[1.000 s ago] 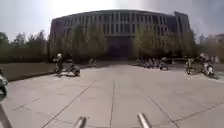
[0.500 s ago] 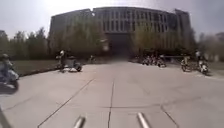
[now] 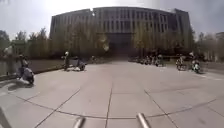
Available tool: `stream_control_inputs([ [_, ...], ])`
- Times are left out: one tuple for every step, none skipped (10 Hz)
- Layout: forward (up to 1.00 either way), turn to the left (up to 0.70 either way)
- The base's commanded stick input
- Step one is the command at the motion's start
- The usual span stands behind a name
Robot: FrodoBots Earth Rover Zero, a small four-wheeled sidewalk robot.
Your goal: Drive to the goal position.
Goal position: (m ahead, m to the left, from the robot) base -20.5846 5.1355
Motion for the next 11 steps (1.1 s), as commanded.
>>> stream_control_inputs([
  [-1.00,0.00],
  [-1.00,0.30],
  [-1.00,0.40],
  [-1.00,0.40],
  [-1.00,0.40],
  [-1.00,0.40],
  [-1.00,0.40],
  [-1.00,0.40],
  [-1.00,0.40],
  [-1.00,0.40],
  [-1.00,0.40],
])
